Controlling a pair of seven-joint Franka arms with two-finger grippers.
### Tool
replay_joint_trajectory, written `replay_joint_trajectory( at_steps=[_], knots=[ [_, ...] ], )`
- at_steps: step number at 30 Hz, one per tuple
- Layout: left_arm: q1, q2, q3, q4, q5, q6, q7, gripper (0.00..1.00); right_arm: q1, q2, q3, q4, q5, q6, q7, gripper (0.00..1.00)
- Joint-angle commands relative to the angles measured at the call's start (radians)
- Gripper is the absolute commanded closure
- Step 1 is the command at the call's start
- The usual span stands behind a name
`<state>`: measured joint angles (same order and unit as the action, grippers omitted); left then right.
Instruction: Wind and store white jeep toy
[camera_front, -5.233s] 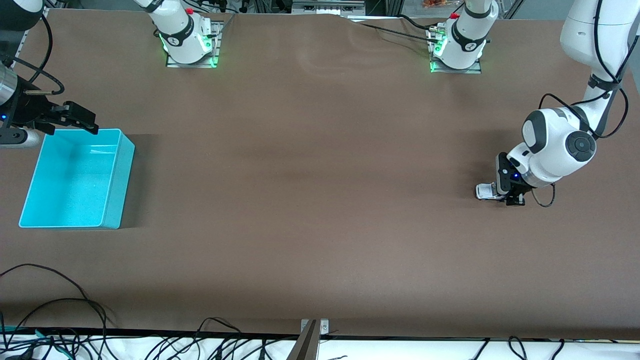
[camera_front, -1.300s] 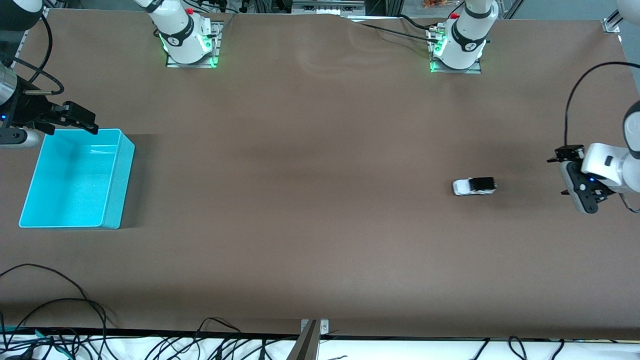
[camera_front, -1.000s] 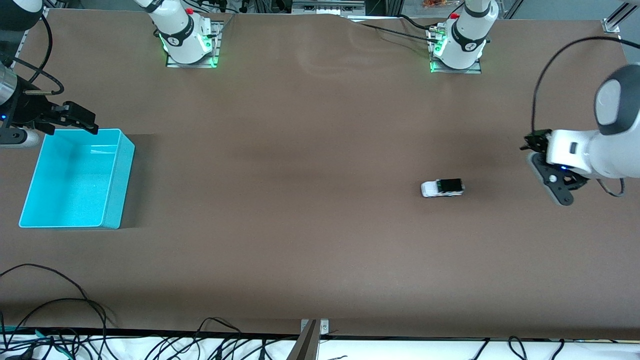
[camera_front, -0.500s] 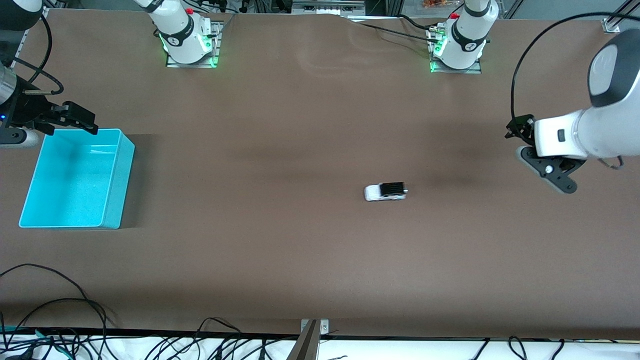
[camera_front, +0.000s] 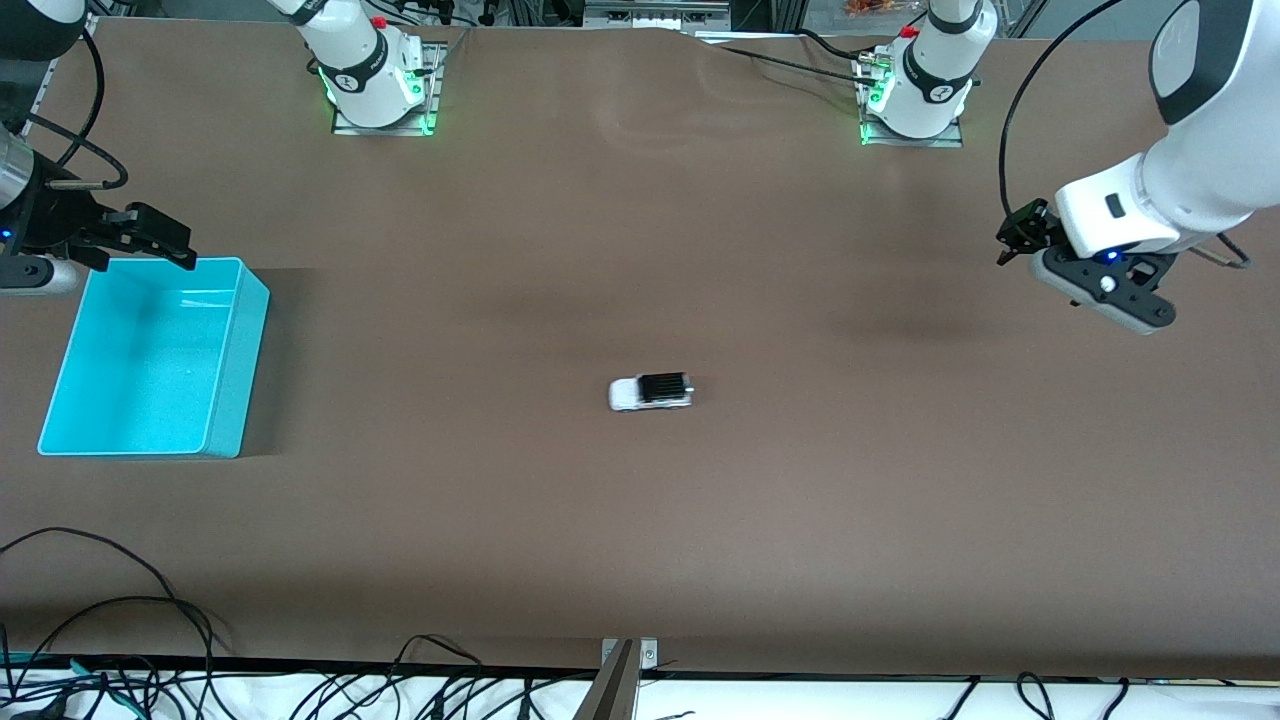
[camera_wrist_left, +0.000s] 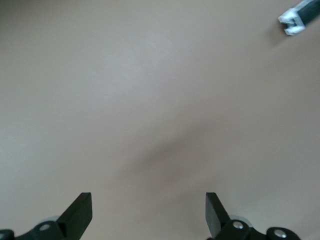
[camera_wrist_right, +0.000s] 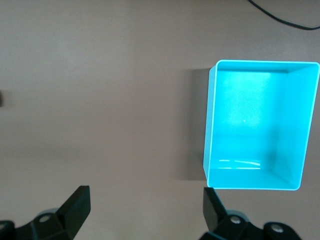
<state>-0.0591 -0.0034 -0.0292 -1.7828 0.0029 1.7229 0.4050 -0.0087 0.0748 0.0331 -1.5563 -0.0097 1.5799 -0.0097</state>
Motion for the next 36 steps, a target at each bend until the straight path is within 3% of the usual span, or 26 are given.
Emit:
replay_joint_trajectory(
  at_steps=[1, 6, 15, 21, 26, 36],
  knots=[
    [0.002, -0.069, 0.012, -0.072, -0.001, 0.056, -0.161, 0.0, -0.005, 0.008, 0.002, -0.002, 0.007, -0.021, -0.006, 0.0],
    [-0.005, -0.078, 0.011, -0.064, 0.008, 0.017, -0.363, 0.0, -0.005, 0.013, 0.002, -0.002, 0.005, -0.024, -0.013, 0.0],
    [-0.004, -0.063, 0.009, 0.011, 0.008, -0.13, -0.483, 0.0, -0.005, 0.023, 0.004, -0.001, 0.007, -0.024, -0.016, 0.0],
    [-0.002, -0.058, 0.006, 0.083, 0.006, -0.164, -0.482, 0.0, 0.013, 0.04, 0.01, 0.007, 0.008, -0.014, -0.058, 0.0],
    [-0.004, -0.058, 0.006, 0.089, -0.011, -0.16, -0.486, 0.0, 0.041, 0.059, 0.011, 0.008, 0.008, -0.001, -0.094, 0.0],
    [0.005, -0.047, 0.011, 0.094, -0.012, -0.166, -0.469, 0.0, 0.085, 0.112, 0.011, 0.008, 0.008, 0.031, -0.392, 0.0]
  ],
)
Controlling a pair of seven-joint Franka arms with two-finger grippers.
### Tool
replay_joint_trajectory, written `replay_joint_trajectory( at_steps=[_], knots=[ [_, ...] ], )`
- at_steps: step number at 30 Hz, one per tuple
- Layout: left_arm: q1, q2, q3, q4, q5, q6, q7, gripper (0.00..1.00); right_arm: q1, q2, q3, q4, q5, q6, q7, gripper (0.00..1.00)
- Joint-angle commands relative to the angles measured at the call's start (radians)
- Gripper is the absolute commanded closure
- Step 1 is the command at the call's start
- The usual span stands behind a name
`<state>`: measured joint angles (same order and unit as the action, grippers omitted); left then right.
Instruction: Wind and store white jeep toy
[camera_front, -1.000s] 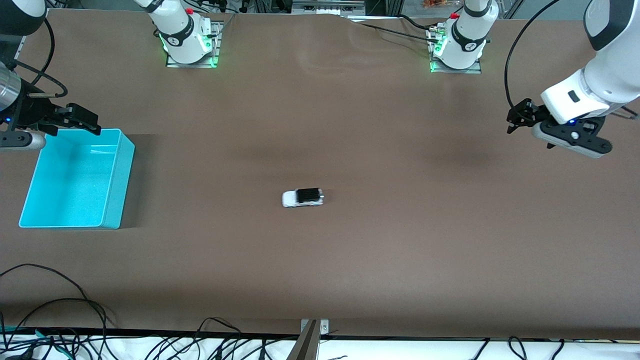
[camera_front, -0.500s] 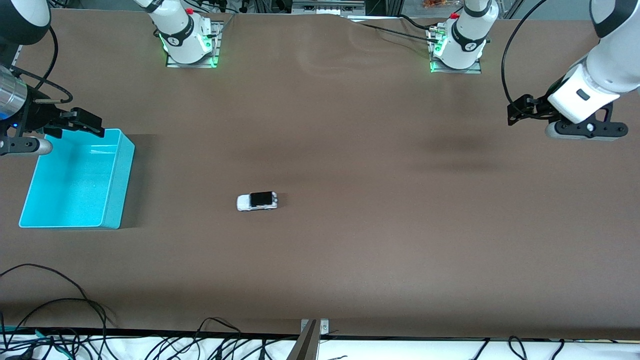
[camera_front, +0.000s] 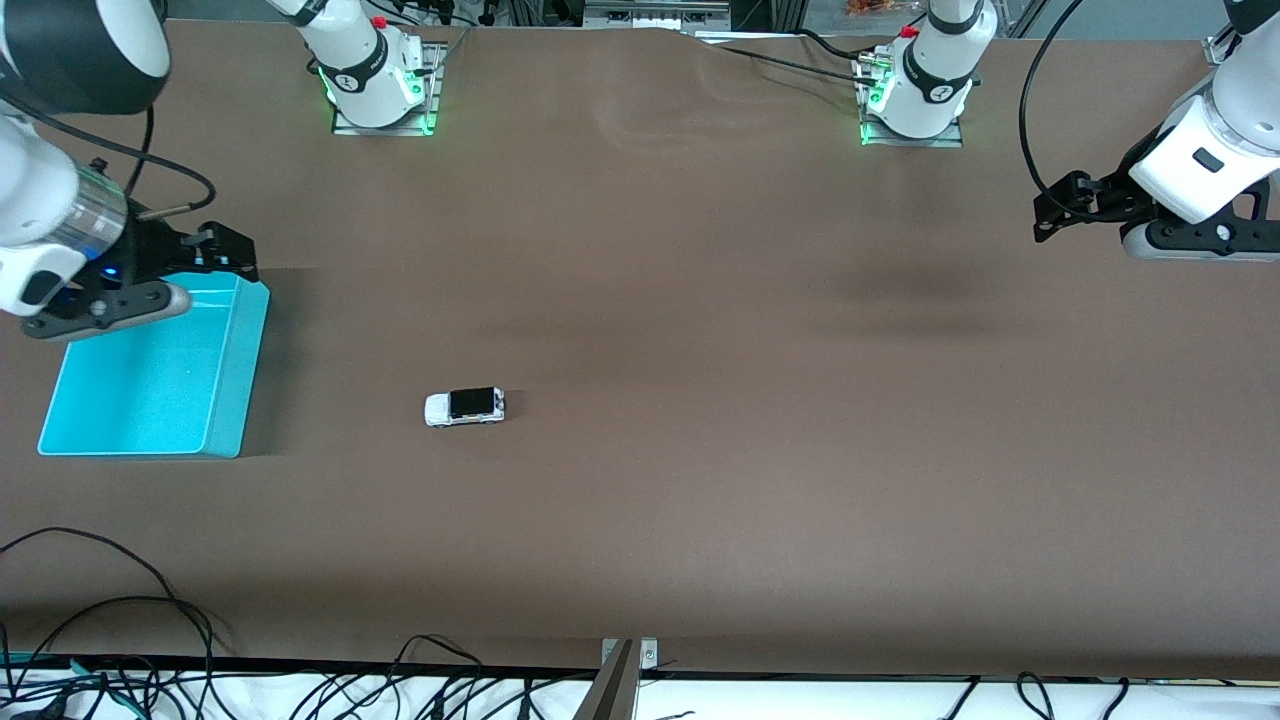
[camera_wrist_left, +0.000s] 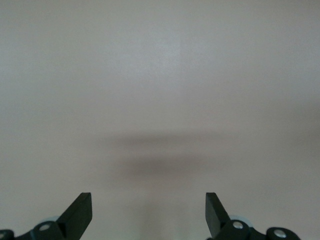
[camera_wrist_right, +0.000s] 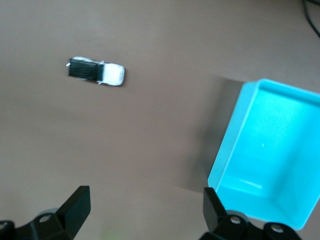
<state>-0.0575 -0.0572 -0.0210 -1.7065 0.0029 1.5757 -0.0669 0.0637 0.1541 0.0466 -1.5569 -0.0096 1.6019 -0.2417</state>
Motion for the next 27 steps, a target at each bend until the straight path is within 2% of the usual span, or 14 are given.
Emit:
replay_joint_trajectory(
  at_steps=[1, 8, 17, 24, 27],
  knots=[
    [0.004, 0.007, 0.001, 0.018, -0.015, -0.019, 0.004, 0.0, 0.021, 0.042, -0.002, 0.009, 0.008, 0.015, -0.198, 0.0],
    [0.005, 0.002, 0.004, 0.025, -0.017, -0.034, 0.088, 0.0, 0.041, 0.108, -0.001, 0.009, 0.013, 0.075, -0.444, 0.0],
    [0.015, 0.003, 0.003, 0.027, -0.07, -0.045, 0.09, 0.0, 0.087, 0.196, 0.001, 0.008, 0.017, 0.162, -0.697, 0.0],
    [0.016, 0.004, 0.004, 0.025, -0.073, -0.054, 0.09, 0.0, 0.126, 0.28, 0.016, 0.008, 0.017, 0.254, -0.887, 0.0],
    [0.016, 0.003, 0.003, 0.025, -0.073, -0.054, 0.09, 0.0, 0.13, 0.32, 0.042, 0.008, 0.019, 0.302, -0.952, 0.0]
  ],
)
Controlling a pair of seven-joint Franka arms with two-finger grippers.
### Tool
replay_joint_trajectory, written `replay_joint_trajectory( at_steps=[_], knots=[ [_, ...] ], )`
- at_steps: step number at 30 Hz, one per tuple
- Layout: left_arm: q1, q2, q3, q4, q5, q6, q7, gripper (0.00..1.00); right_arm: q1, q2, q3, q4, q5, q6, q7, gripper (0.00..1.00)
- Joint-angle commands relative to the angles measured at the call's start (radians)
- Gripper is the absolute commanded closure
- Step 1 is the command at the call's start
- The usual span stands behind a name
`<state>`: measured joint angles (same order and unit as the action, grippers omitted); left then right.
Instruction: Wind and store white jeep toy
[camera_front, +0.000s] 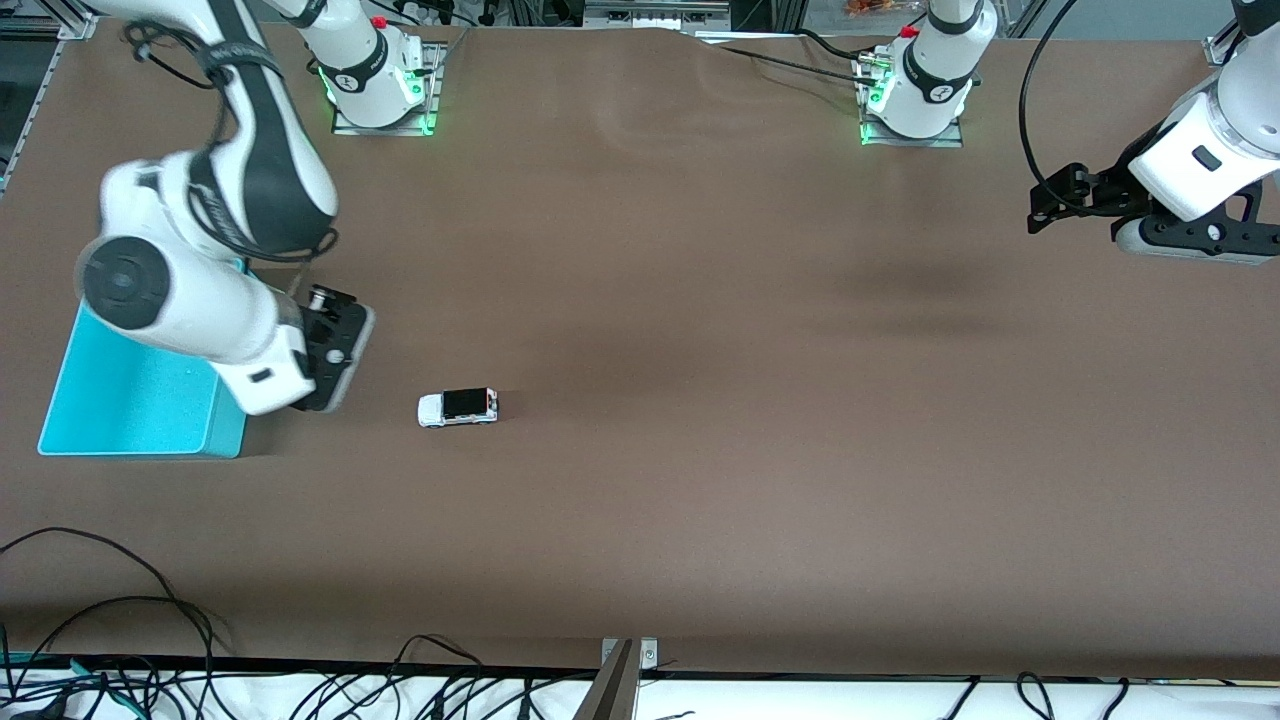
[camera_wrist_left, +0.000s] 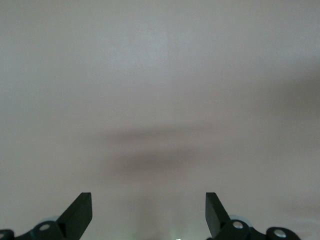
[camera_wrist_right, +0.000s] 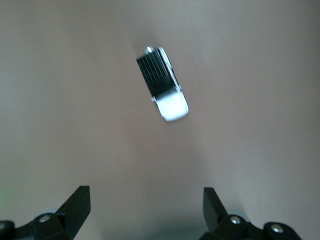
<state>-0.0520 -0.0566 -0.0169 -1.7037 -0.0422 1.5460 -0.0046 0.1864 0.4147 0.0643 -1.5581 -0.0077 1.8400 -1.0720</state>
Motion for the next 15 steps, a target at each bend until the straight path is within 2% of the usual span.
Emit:
replay_joint_trajectory(
  at_steps=[1, 15],
  knots=[
    [0.011, 0.003, -0.002, 0.022, -0.028, -0.024, 0.028, 0.0, 0.007, 0.068, 0.028, 0.009, 0.02, 0.074, -0.132, 0.0],
    [0.011, 0.003, 0.0, 0.022, -0.028, -0.024, 0.028, 0.0, 0.01, 0.222, 0.063, 0.007, 0.023, 0.297, -0.296, 0.0]
  ],
)
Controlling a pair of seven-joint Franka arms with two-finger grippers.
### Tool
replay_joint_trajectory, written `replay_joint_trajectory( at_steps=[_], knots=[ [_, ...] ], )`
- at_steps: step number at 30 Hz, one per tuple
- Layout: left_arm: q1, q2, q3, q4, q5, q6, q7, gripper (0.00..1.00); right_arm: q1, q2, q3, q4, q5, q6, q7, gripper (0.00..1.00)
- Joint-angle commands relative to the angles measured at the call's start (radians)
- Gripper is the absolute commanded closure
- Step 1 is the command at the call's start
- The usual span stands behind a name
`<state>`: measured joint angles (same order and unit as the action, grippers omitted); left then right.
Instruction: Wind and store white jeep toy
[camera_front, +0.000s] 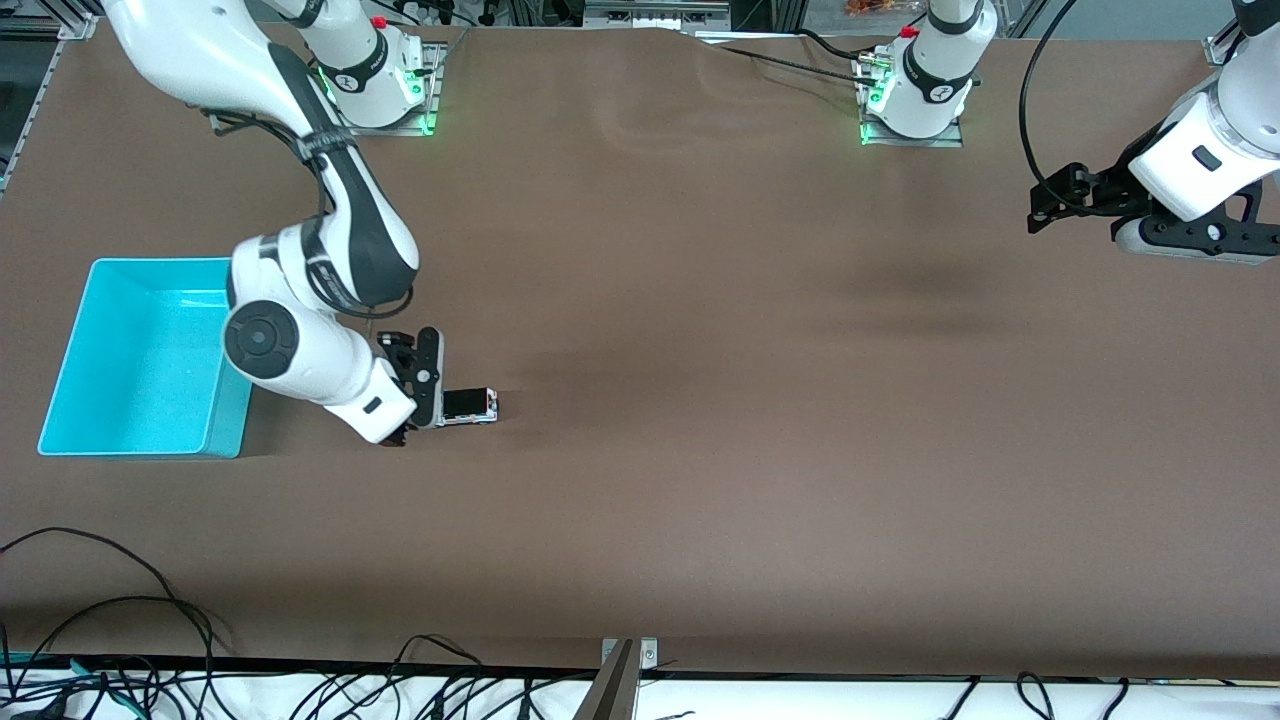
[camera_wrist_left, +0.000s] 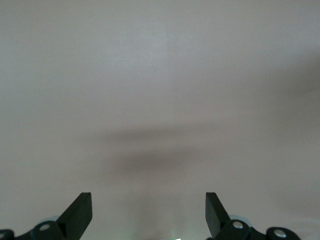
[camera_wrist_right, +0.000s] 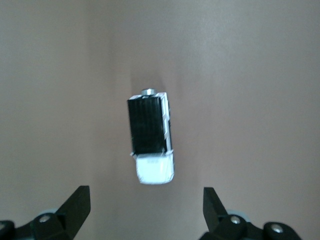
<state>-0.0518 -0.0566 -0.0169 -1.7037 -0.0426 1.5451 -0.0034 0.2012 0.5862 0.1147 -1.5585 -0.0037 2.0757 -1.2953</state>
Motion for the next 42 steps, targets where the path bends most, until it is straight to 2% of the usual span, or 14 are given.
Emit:
replay_joint_trajectory(
  at_steps=[1, 12, 26, 28, 30, 37, 42],
  knots=[
    [0.012, 0.003, 0.0, 0.022, -0.028, -0.025, 0.026, 0.0, -0.002, 0.055, 0.014, 0.006, 0.019, 0.072, -0.084, 0.0],
    [0.012, 0.004, -0.002, 0.022, -0.028, -0.025, 0.026, 0.0, 0.029, 0.121, 0.017, -0.002, 0.016, 0.09, -0.105, 0.0],
    [0.012, 0.004, 0.0, 0.022, -0.028, -0.037, 0.028, 0.0, 0.035, 0.122, 0.016, -0.048, 0.005, 0.112, -0.108, 0.01],
    [0.012, 0.004, 0.0, 0.022, -0.026, -0.037, 0.029, 0.0, 0.035, 0.122, 0.016, -0.052, 0.005, 0.112, -0.108, 0.09],
    [0.012, 0.006, 0.0, 0.022, -0.026, -0.037, 0.029, 0.0, 0.035, 0.122, 0.016, -0.052, 0.005, 0.112, -0.107, 0.12],
    [0.018, 0.006, 0.0, 0.022, -0.028, -0.037, 0.029, 0.0, 0.035, 0.121, 0.014, -0.052, 0.005, 0.103, -0.098, 0.44],
    [0.018, 0.006, 0.0, 0.022, -0.028, -0.037, 0.029, 0.0, 0.035, 0.119, 0.014, -0.051, 0.005, 0.103, -0.095, 0.63]
  ],
)
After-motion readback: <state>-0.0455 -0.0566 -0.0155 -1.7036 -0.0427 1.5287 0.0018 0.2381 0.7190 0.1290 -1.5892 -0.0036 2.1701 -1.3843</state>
